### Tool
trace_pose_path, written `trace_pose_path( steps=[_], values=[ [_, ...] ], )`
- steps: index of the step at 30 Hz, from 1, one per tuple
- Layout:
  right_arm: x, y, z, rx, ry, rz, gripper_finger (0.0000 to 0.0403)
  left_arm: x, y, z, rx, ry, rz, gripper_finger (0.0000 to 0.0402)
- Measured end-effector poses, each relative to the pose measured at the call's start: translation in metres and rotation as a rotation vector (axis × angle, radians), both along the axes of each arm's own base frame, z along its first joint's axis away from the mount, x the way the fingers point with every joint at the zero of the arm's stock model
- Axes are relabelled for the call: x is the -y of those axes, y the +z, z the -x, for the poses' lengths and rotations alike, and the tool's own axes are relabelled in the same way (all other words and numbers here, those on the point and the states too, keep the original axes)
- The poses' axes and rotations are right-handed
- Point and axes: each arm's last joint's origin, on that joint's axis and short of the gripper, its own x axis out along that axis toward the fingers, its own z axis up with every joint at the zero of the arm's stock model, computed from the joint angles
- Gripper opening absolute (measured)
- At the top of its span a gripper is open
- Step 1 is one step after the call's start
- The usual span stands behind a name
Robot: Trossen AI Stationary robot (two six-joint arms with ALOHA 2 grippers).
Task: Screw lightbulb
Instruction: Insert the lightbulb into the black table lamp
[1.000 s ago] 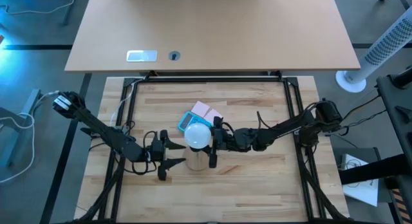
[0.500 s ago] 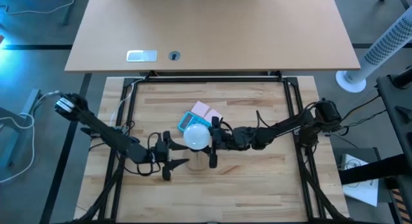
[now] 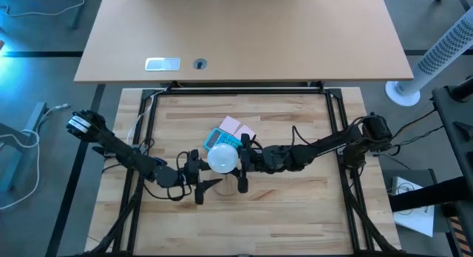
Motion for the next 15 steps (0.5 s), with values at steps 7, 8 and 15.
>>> trace_pose_path(
  steps=[7,8,15],
  values=[
    [-0.0002,-0.0020,-0.0015,0.006,-0.005,-0.027,0.0162,-0.0001,-0.0004,0.0002,-0.004,-0.003,-0.015,0.0222],
    [-0.0002,-0.0020,-0.0015,0.006,-0.005,-0.027,0.0161,-0.0001,-0.0005,0.0002,-0.005,-0.004,-0.017,0.0222],
    [-0.0003,-0.0025,-0.0014,0.003,-0.004,-0.027,0.0163,0.0003,-0.0015,0.0005,-0.023,-0.032,-0.080,0.0222]
  ],
)
